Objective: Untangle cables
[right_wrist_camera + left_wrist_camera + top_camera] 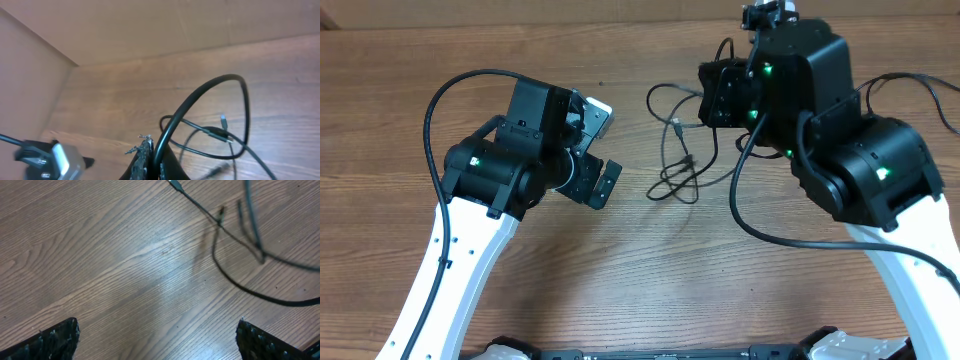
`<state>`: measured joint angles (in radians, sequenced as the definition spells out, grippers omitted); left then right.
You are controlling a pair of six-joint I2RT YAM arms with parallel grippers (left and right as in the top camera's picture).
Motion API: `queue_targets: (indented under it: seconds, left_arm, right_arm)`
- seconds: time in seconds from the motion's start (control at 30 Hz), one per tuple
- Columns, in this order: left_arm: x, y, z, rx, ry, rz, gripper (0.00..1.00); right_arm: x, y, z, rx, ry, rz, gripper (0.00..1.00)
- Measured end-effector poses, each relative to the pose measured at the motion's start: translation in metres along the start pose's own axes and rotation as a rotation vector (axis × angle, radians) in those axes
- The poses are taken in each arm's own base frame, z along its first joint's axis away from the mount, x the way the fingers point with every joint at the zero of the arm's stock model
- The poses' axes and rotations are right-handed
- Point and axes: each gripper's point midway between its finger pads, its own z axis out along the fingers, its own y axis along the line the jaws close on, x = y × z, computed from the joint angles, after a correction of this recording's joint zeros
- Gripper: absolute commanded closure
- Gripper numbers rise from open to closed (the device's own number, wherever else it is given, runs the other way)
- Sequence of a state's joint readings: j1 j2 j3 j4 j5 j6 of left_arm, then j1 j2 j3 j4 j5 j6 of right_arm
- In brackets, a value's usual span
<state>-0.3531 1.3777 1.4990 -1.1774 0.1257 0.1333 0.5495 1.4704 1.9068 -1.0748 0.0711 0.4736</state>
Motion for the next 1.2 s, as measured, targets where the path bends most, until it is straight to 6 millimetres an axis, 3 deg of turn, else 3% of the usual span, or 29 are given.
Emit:
queue_targets:
  seconds: [0.17,0.33,0.6,0.73,1.03,1.2]
  left_arm:
    - [-0.03,0.002,-0.002,-0.007,-0.121,0.002,0.0]
    - [-0.04,-0.008,-0.004,0.058,-0.166,-0.046,0.0]
    - [-0.053,-0.033,-0.003,0.211,-0.21,-0.001,0.01]
    - [-0.049,-0.03,0.012,0.217,-0.166,0.005,0.0]
    - [-0.058,-0.015,0.059,0.22,-0.12,-0.023,0.0]
    - [-0.031,0.006,0.097,0.123,0.043,-0.059,0.0]
  right_arm:
    - [0.007,-0.003,0.011,0.016,0.036,-0.006,0.96]
    - [0.009,0.003,0.012,-0.014,0.049,-0.019,0.96]
    - [0.009,0.044,0.006,-0.248,0.077,-0.062,0.96]
    - [0.004,0.061,-0.002,-0.384,0.092,-0.069,0.96]
    - [-0.004,0.062,-0.027,-0.555,0.129,-0.049,0.96]
    - [-0.008,0.057,-0.031,-0.586,0.136,-0.036,0.96]
